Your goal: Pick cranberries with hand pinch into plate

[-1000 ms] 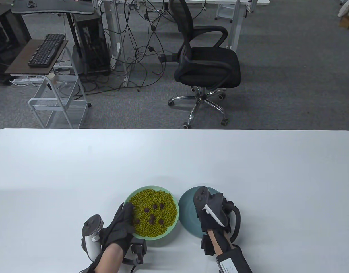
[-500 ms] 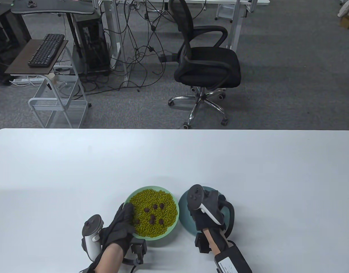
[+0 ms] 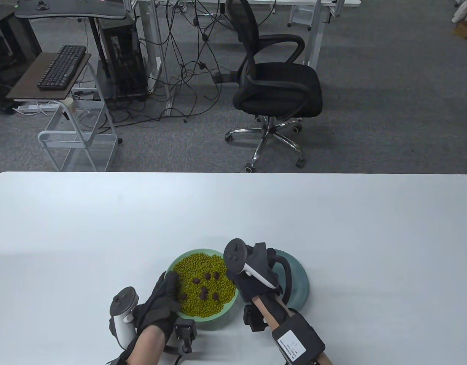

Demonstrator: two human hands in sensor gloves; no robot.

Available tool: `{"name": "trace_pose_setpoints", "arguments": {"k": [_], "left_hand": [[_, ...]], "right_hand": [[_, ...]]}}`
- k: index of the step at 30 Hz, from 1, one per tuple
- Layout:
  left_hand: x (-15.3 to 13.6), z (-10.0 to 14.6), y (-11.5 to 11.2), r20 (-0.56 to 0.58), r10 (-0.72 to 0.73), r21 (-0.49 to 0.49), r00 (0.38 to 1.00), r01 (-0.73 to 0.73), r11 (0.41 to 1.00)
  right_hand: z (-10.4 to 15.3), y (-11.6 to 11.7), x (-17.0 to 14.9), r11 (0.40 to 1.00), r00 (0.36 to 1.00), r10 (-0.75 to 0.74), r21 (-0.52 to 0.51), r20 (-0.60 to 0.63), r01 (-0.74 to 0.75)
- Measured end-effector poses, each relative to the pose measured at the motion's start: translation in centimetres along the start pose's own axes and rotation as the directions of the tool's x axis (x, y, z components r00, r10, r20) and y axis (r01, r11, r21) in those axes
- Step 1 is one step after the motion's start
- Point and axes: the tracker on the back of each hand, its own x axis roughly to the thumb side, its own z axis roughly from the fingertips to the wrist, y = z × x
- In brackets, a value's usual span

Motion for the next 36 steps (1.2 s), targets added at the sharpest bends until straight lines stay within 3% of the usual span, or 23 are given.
{"name": "trace_pose_setpoints", "arguments": {"k": [9, 19, 36], "left_hand": [[-0.1, 0.0, 0.0, -0.003, 0.000, 0.000, 1.000, 0.000, 1.000], [0.0, 0.0, 0.0, -0.005, 0.003, -0.001, 1.000, -0.003, 1.000], [0.0, 0.0, 0.0, -0.003, -0.004, -0.002, 1.000, 0.004, 1.000]], "right_hand": [[-0.9, 0.3, 3.4, 0.988, 0.986, 0.153, 0.024, 0.060, -0.155], [-1.2, 1.9, 5.2, 0.949, 0.945, 0.316, -0.004, 0.081, -0.316], [-1.0, 2.6, 5.2, 0.932, 0.928, 0.363, -0.027, 0.083, -0.362]]}}
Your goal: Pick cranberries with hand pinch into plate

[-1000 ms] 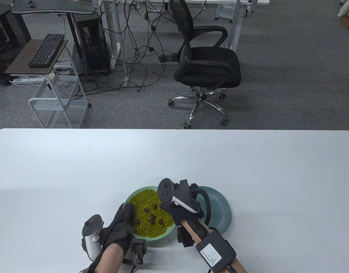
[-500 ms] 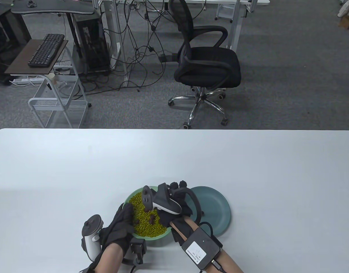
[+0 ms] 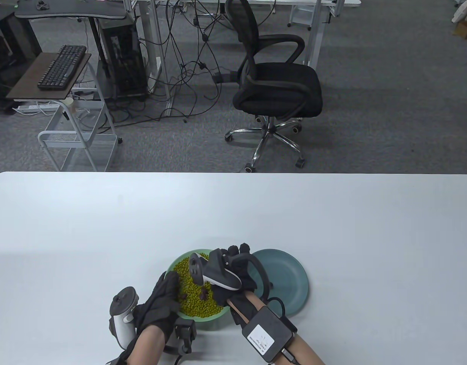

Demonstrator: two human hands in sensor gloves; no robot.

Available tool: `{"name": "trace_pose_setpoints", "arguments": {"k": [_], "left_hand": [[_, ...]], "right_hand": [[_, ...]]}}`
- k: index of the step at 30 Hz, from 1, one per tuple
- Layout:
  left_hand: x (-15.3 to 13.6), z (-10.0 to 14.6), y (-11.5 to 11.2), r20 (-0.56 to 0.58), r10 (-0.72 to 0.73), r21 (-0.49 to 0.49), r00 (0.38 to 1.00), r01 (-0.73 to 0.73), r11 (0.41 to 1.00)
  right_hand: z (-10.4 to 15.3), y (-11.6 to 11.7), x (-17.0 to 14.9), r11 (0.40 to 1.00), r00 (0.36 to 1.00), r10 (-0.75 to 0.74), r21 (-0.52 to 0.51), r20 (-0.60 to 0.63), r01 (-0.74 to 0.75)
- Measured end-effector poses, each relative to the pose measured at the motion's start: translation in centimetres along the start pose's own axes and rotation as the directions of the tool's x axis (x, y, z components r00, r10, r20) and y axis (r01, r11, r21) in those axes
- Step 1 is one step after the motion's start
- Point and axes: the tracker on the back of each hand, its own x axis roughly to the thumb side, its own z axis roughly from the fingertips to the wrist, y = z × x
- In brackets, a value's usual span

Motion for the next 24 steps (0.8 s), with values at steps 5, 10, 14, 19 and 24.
{"name": "trace_pose_setpoints", "arguments": {"k": [5, 10, 14, 19, 24], "left_hand": [[0.01, 0.00, -0.01, 0.000, 0.001, -0.001, 1.000, -0.001, 1.000], [0.01, -0.01, -0.02, 0.001, -0.003, 0.000, 1.000, 0.003, 1.000], [-0.03, -0.02, -0.04, 0.001, -0.006, 0.002, 1.000, 0.006, 1.000], [-0.04, 0.00, -0.03, -0.001, -0.001, 0.005, 1.000, 0.001, 1.000], [-0.05, 0.01, -0.03, -0.002, -0.002, 0.008, 1.000, 0.002, 1.000]], "right_hand": [[0.01, 0.00, 0.01, 1.000, 1.000, 0.002, 0.000, -0.003, -0.002], [0.12, -0.02, -0.06, 1.000, 1.000, 0.006, 0.001, -0.008, -0.006], [0.20, -0.04, -0.02, 1.000, 1.000, 0.011, -0.002, -0.007, -0.011], [0.18, -0.02, 0.05, 1.000, 1.000, 0.013, -0.013, -0.003, -0.013], [0.21, -0.01, 0.13, 1.000, 1.000, 0.018, -0.009, 0.000, -0.018]]}}
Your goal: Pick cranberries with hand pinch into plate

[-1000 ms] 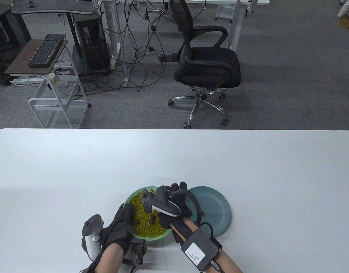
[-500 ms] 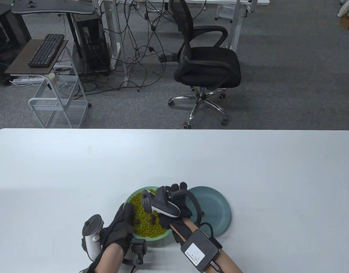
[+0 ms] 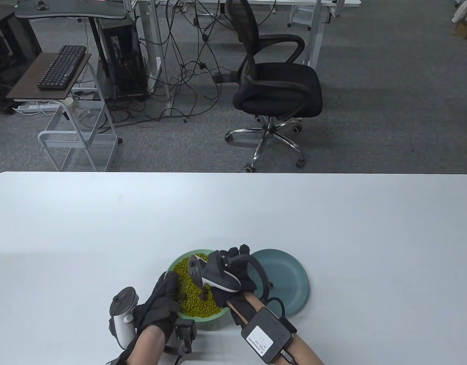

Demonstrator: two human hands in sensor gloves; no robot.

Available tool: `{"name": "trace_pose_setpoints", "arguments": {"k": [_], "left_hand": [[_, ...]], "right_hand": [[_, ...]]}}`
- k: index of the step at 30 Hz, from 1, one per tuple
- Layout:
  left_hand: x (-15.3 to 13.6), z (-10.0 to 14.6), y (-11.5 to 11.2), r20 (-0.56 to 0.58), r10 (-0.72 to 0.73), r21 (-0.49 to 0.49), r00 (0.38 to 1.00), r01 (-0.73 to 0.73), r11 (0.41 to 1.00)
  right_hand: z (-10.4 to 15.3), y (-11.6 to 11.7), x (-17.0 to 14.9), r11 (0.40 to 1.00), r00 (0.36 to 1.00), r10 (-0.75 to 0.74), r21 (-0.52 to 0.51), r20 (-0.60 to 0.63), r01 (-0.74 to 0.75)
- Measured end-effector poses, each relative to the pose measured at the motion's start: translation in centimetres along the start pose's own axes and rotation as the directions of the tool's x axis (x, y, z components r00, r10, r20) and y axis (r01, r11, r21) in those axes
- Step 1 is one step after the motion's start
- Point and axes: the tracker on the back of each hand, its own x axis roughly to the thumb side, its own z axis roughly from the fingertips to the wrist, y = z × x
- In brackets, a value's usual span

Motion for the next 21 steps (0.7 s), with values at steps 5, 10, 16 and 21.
{"name": "trace_pose_setpoints", "arguments": {"k": [5, 10, 16, 21], "left_hand": [[0.01, 0.01, 0.00, 0.001, -0.001, -0.004, 1.000, 0.001, 1.000], [-0.01, 0.01, -0.01, 0.000, -0.002, -0.005, 1.000, 0.002, 1.000], [-0.02, -0.01, -0.02, 0.000, -0.001, -0.005, 1.000, 0.001, 1.000], [0.00, 0.00, -0.03, 0.000, 0.000, -0.003, 1.000, 0.000, 1.000]], "right_hand": [[-0.05, -0.15, -0.02, 1.000, 1.000, -0.011, 0.018, -0.004, 0.011], [-0.02, -0.11, 0.04, 1.000, 1.000, -0.007, 0.019, 0.001, 0.007], [-0.08, -0.07, 0.08, 0.999, 1.000, -0.010, 0.030, 0.011, 0.010], [-0.08, 0.00, 0.15, 1.000, 1.000, -0.007, 0.030, 0.014, 0.006]]}}
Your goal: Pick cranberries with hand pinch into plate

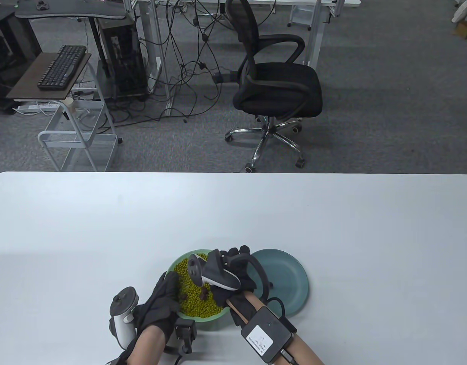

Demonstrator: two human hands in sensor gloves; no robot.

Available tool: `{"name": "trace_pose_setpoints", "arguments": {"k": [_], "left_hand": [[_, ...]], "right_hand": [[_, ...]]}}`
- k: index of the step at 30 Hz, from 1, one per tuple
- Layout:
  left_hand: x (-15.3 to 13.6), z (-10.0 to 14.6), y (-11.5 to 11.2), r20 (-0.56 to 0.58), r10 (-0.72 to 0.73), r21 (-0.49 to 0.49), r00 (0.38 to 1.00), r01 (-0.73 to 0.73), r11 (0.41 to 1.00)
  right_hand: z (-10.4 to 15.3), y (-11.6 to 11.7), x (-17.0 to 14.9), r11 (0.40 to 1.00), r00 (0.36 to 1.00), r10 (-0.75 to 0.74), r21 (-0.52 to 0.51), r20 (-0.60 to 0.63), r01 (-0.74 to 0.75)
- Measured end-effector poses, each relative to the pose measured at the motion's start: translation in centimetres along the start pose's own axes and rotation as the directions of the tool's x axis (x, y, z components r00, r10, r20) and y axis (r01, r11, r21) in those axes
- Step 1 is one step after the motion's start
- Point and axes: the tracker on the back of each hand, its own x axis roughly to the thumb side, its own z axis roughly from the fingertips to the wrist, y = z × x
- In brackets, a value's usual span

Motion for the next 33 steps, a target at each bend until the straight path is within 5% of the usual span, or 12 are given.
{"name": "trace_pose_setpoints", "arguments": {"k": [33], "left_hand": [[0.03, 0.02, 0.13, -0.005, 0.004, 0.008, 1.000, -0.004, 1.000]], "right_hand": [[0.14, 0.38, 0.44, 0.999, 0.999, 0.047, -0.019, 0.015, -0.046]]}}
